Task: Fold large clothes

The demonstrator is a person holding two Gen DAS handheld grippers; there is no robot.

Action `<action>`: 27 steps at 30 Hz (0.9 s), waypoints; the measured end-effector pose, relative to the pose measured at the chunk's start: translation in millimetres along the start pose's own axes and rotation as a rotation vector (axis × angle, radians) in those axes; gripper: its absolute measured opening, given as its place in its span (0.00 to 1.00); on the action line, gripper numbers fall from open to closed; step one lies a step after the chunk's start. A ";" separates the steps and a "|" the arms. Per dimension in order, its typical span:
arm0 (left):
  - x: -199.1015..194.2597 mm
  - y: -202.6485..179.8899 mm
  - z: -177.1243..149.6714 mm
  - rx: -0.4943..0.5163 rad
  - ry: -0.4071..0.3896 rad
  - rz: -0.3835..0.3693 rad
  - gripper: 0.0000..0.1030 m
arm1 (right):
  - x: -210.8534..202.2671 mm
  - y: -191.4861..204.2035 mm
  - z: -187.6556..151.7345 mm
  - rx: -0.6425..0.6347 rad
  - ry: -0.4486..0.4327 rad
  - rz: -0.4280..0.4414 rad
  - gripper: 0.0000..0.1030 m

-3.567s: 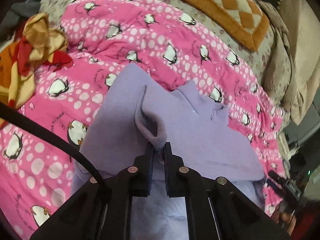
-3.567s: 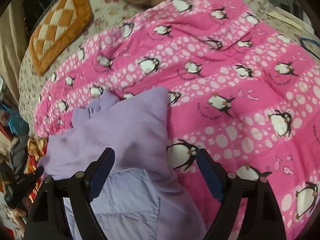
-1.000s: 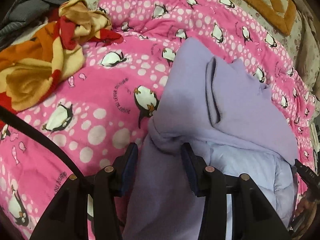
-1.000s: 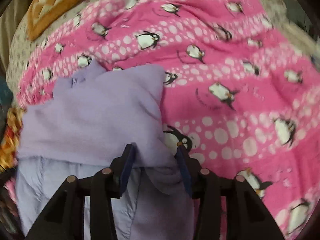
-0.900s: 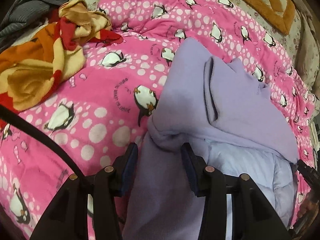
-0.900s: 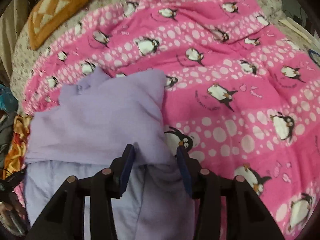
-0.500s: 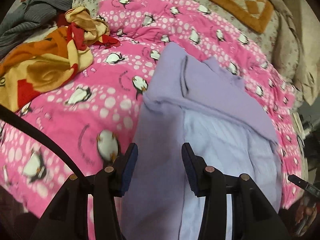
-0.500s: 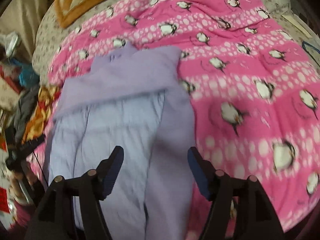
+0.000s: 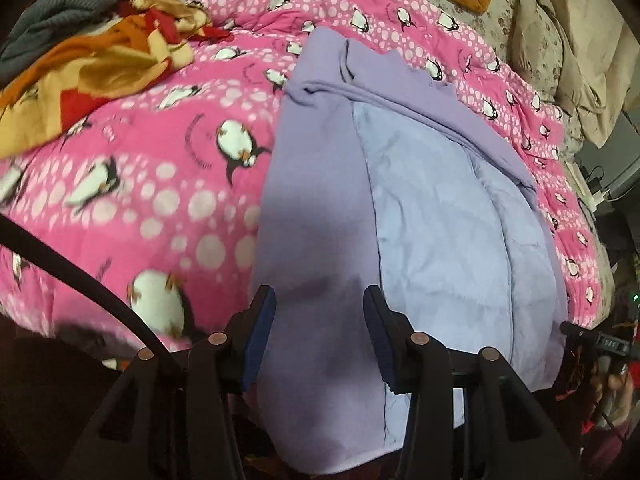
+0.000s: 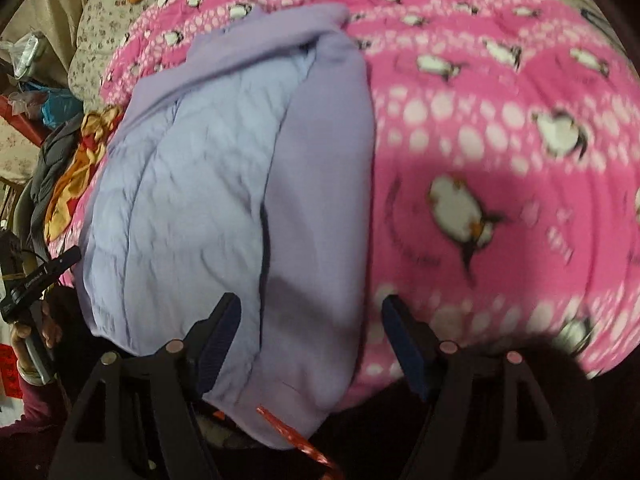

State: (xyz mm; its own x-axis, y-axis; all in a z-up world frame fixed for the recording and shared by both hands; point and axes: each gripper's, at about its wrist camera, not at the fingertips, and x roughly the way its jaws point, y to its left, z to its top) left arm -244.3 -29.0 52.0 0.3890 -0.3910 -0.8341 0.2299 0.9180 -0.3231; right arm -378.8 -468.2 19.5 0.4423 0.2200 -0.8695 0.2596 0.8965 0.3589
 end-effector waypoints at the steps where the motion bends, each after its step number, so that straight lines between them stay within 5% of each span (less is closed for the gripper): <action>1: -1.0 1.5 -3.8 -0.003 0.003 -0.010 0.16 | 2.2 0.2 -4.4 0.000 0.006 0.002 0.74; 10: -8.9 4.4 -27.3 0.029 0.055 -0.020 0.16 | 8.0 4.5 -32.2 -0.018 0.063 0.089 0.75; 16: -15.1 26.0 -24.6 -0.064 0.053 0.007 0.16 | 11.6 12.4 -34.1 -0.013 0.086 0.172 0.75; 27: 15.8 21.4 -37.8 -0.034 0.202 -0.026 0.16 | 16.5 9.6 -32.7 0.012 0.102 0.198 0.75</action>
State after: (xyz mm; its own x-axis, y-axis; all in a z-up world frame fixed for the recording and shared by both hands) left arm -267.0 -13.0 15.0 0.1958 -0.3963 -0.8970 0.2062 0.9109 -0.3574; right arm -397.1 -443.3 -2.5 0.3970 0.4296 -0.8111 0.1866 0.8274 0.5296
